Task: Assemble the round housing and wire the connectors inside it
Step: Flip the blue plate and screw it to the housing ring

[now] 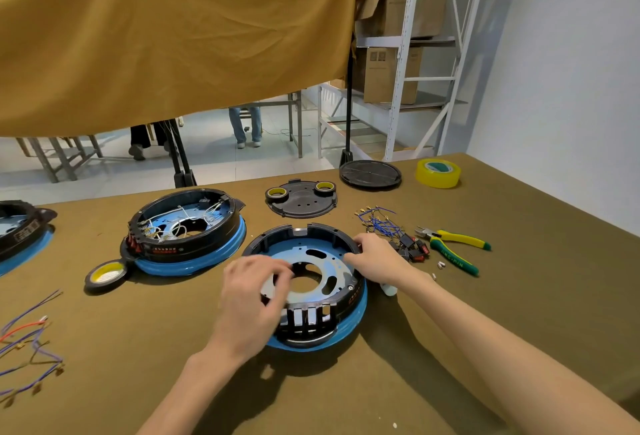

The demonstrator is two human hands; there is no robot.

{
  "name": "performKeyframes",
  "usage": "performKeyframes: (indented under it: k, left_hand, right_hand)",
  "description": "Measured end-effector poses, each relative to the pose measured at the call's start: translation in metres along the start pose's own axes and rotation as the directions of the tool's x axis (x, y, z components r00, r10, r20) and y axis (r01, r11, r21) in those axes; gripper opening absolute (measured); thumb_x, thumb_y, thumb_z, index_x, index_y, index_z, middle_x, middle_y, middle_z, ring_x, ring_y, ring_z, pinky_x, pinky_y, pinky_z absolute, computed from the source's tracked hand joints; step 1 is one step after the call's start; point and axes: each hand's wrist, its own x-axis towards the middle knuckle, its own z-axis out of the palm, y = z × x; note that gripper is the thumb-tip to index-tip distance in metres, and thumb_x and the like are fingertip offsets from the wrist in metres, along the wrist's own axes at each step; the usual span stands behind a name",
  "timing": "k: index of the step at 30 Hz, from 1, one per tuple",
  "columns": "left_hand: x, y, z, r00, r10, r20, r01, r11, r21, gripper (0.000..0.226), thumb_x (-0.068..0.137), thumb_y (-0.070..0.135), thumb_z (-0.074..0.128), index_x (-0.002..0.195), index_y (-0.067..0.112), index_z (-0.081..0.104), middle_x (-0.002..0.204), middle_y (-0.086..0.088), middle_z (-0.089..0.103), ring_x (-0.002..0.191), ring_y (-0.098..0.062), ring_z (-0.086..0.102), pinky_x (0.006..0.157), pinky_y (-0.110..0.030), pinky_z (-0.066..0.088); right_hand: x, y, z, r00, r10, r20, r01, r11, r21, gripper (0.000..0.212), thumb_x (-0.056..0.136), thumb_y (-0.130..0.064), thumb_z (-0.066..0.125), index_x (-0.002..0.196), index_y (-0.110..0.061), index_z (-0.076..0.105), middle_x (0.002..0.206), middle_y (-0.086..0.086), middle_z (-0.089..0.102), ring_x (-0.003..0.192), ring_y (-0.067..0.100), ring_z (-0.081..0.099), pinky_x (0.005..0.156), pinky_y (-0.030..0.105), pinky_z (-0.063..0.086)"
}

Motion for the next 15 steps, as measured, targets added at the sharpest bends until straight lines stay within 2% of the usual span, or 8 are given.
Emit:
performKeyframes:
  k: [2, 4, 5, 7, 9, 12, 13, 15]
  left_hand:
    - [0.007, -0.014, -0.002, 0.95, -0.291, -0.115, 0.289, 0.957, -0.035, 0.027, 0.099, 0.027, 0.061, 0.126, 0.023, 0.063, 0.129, 0.013, 0.058, 0.124, -0.002, 0.044, 0.11, -0.033, 0.035]
    - [0.013, -0.029, -0.005, 0.834, -0.552, 0.002, 0.548, 0.827, -0.131, 0.047, 0.101, 0.027, 0.06, 0.145, 0.018, 0.047, 0.143, 0.005, 0.048, 0.133, -0.011, 0.041, 0.113, -0.04, 0.037]
    - [0.015, -0.035, -0.007, 0.794, -0.602, 0.091, 0.607, 0.773, -0.185, 0.052, 0.102, 0.029, 0.06, 0.149, 0.017, 0.043, 0.142, 0.005, 0.048, 0.133, -0.013, 0.044, 0.11, -0.038, 0.04]
    - [0.017, -0.045, -0.006, 0.778, -0.591, 0.213, 0.628, 0.728, -0.275, 0.044, 0.103, 0.031, 0.057, 0.144, 0.016, 0.05, 0.13, 0.008, 0.061, 0.121, -0.01, 0.059, 0.095, -0.027, 0.05]
    - [0.017, -0.049, -0.005, 0.794, -0.568, 0.215, 0.608, 0.734, -0.304, 0.034, 0.104, 0.032, 0.056, 0.134, 0.019, 0.061, 0.115, 0.009, 0.07, 0.109, -0.007, 0.066, 0.085, -0.027, 0.056]
    - [0.019, -0.049, -0.003, 0.814, -0.555, 0.172, 0.581, 0.762, -0.286, 0.029, 0.105, 0.032, 0.053, 0.132, 0.024, 0.061, 0.119, 0.008, 0.068, 0.117, -0.014, 0.062, 0.099, -0.043, 0.054]
    - [0.02, -0.048, -0.002, 0.818, -0.552, 0.165, 0.575, 0.771, -0.273, 0.032, 0.105, 0.033, 0.053, 0.135, 0.023, 0.061, 0.122, 0.007, 0.067, 0.12, -0.016, 0.06, 0.102, -0.044, 0.052]
    - [0.02, -0.046, -0.003, 0.832, -0.535, 0.148, 0.555, 0.79, -0.26, 0.037, 0.106, 0.035, 0.051, 0.14, 0.023, 0.058, 0.122, 0.016, 0.064, 0.124, -0.014, 0.057, 0.101, -0.038, 0.05]
  right_hand:
    - [0.001, 0.0, 0.002, 1.0, -0.001, -0.005, 0.001, 1.0, -0.023, 0.023, 0.098, -0.024, 0.057, 0.116, -0.012, 0.062, 0.096, 0.005, 0.069, 0.083, 0.021, 0.067, 0.068, 0.038, 0.055]
    - [0.001, 0.001, 0.005, 1.0, -0.016, -0.026, 0.014, 0.998, -0.064, 0.017, 0.099, -0.021, 0.056, 0.111, -0.011, 0.062, 0.094, 0.007, 0.067, 0.08, 0.022, 0.064, 0.063, 0.035, 0.049]
    - [0.002, 0.0, 0.006, 0.999, -0.02, -0.037, 0.017, 0.996, -0.085, 0.016, 0.099, -0.021, 0.055, 0.109, -0.011, 0.061, 0.094, 0.008, 0.067, 0.08, 0.023, 0.063, 0.063, 0.034, 0.048]
    - [0.002, -0.001, 0.007, 0.998, -0.021, -0.054, 0.014, 0.992, -0.129, 0.014, 0.099, -0.02, 0.055, 0.107, -0.009, 0.062, 0.093, 0.009, 0.067, 0.083, 0.025, 0.065, 0.064, 0.035, 0.048]
    - [0.002, -0.002, 0.006, 0.997, -0.036, -0.067, 0.024, 0.985, -0.17, 0.015, 0.1, -0.02, 0.054, 0.103, -0.008, 0.062, 0.09, 0.01, 0.067, 0.081, 0.027, 0.065, 0.063, 0.035, 0.047]
    - [0.001, -0.001, 0.006, 0.994, -0.063, -0.09, 0.044, 0.98, -0.196, 0.016, 0.1, -0.02, 0.052, 0.099, -0.008, 0.062, 0.084, 0.008, 0.064, 0.076, 0.027, 0.062, 0.063, 0.038, 0.047]
    - [0.0, -0.001, 0.006, 0.993, -0.071, -0.096, 0.051, 0.979, -0.197, 0.016, 0.1, -0.02, 0.052, 0.097, -0.008, 0.061, 0.081, 0.007, 0.062, 0.074, 0.027, 0.06, 0.062, 0.037, 0.044]
    - [0.0, 0.0, 0.005, 0.992, -0.089, -0.092, 0.07, 0.978, -0.195, 0.016, 0.101, -0.02, 0.051, 0.097, -0.008, 0.06, 0.08, 0.007, 0.061, 0.073, 0.026, 0.058, 0.062, 0.036, 0.041]
